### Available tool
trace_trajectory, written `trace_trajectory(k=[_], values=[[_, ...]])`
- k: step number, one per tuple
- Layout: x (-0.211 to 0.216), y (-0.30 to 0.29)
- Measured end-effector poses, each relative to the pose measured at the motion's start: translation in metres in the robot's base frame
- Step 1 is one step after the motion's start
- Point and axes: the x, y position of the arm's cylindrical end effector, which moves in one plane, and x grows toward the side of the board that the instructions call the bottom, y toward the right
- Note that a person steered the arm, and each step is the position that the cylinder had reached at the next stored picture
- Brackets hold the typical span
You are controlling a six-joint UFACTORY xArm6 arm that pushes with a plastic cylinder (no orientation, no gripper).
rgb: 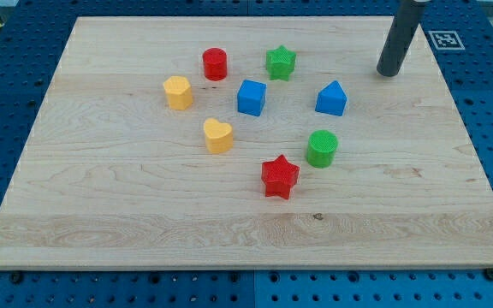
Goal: Place the blue triangle towards the top of the green circle
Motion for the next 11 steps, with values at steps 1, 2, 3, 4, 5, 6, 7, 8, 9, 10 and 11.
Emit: trace_trajectory(k=[1,2,3,4,5,6,7,8,9,10,11], values=[[0.000,0.000],[0.000,-0.001],[0.000,-0.001],[0.029,-0.001],[0.068,-0.001],[0.084,-0.001],[0.045,-0.015],[0.022,-0.060],[0.018,-0.093],[0.017,-0.093],[0.014,-0.086]])
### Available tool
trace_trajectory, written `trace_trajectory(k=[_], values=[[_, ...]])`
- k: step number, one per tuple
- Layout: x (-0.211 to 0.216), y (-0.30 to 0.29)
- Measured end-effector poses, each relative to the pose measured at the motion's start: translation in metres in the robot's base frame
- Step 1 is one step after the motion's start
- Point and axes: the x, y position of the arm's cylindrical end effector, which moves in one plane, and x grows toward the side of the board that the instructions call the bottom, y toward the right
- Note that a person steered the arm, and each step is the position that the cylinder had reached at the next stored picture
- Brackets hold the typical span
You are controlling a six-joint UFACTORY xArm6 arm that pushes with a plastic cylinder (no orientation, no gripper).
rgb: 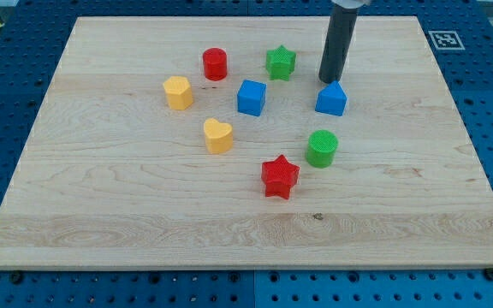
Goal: Place the blue triangle towards the top of the green circle
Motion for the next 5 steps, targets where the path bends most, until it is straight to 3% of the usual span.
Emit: trace_trajectory(k=[2,5], values=[[0.033,0.004],[0.034,-0.003]])
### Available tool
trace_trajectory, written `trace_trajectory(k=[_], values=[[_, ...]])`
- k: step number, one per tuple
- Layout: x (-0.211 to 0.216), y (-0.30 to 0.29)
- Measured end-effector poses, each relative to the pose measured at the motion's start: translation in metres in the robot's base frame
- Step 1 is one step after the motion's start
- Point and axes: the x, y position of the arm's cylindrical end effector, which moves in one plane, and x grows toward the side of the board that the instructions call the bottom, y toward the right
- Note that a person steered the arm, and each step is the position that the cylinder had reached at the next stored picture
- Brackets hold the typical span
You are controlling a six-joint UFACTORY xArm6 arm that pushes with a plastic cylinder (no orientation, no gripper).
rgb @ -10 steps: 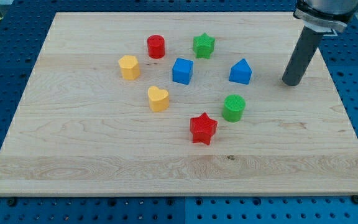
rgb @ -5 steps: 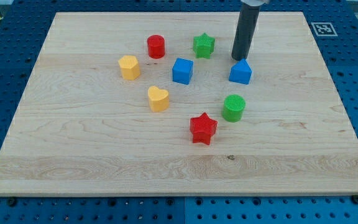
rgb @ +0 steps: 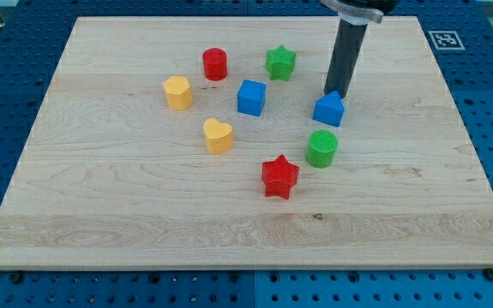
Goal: Place the blue triangle towards the top of the green circle
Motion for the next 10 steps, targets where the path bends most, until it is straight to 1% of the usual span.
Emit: trace_trajectory(k=[2,3,5,6,7,8,9,10], values=[[0.007,-0.008],[0.022,-0.009],[0.022,-0.050],[0.031,-0.057],[0.053,-0.042],[0.055,-0.019],[0.055,-0.024],[0.052,-0.042]])
